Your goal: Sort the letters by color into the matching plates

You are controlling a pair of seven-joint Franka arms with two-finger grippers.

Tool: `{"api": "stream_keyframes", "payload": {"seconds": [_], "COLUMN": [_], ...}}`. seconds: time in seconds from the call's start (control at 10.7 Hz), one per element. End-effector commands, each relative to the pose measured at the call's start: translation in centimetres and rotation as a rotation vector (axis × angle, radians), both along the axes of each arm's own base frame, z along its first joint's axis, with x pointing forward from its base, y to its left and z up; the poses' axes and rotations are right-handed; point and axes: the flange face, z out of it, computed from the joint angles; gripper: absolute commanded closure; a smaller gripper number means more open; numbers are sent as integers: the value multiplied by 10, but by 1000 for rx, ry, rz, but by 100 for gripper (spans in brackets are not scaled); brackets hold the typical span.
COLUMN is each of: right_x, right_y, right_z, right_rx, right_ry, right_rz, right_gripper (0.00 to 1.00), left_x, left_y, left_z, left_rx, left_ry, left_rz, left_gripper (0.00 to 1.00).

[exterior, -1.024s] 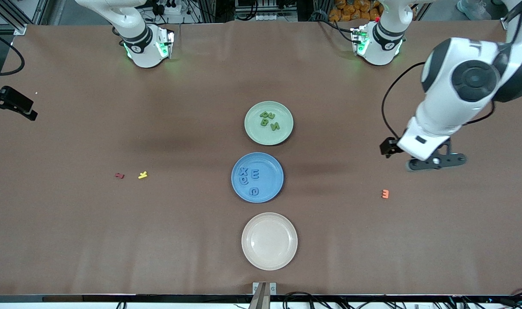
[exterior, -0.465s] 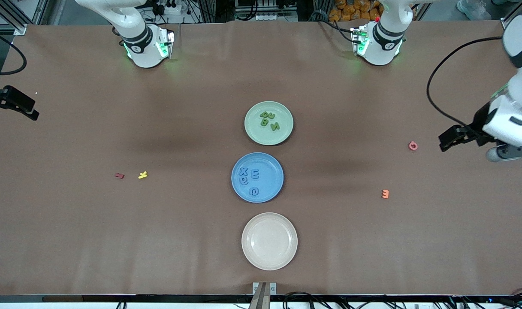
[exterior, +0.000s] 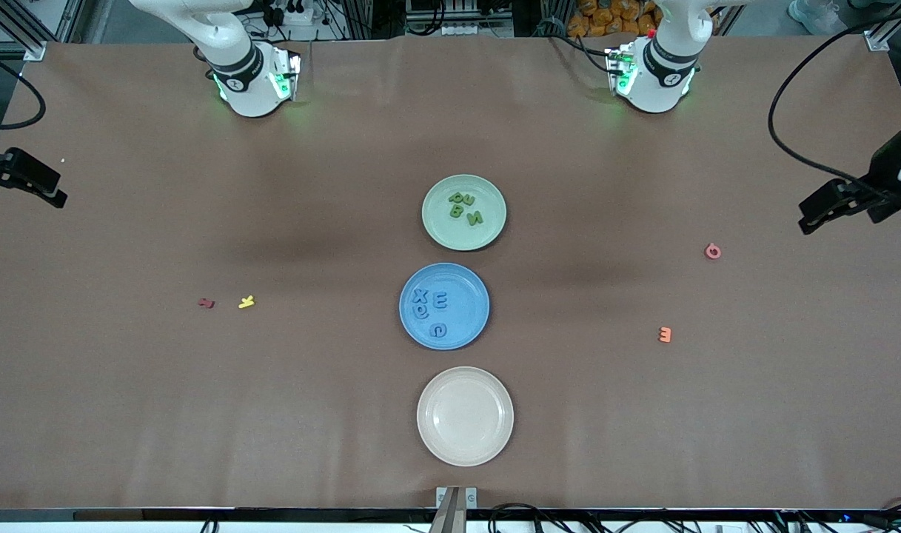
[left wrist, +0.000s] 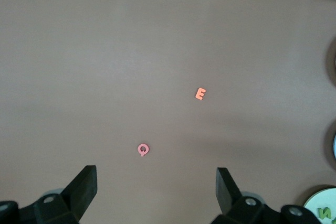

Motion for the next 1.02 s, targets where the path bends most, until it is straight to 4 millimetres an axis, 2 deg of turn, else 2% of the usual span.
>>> {"api": "stream_keyframes", "payload": {"seconds": [0.0,0.37,0.93], "right_x": [1,1,1], "right_y": [0,2,2], "right_z": [4,2,1], "right_rx": [9,8,8], "right_ry": [-2,7,9], "right_rz": [11,16,16], "right_gripper": [0,0,0], "left_x": [-21,-22,-22], "left_y": [15,3,2], "left_z": [25,30,29], "left_rx": [-15,-13,-16], "left_ry": [-11,-19,-13], "left_rz": [-16,-33,-34], "left_gripper": [0,0,0]}}
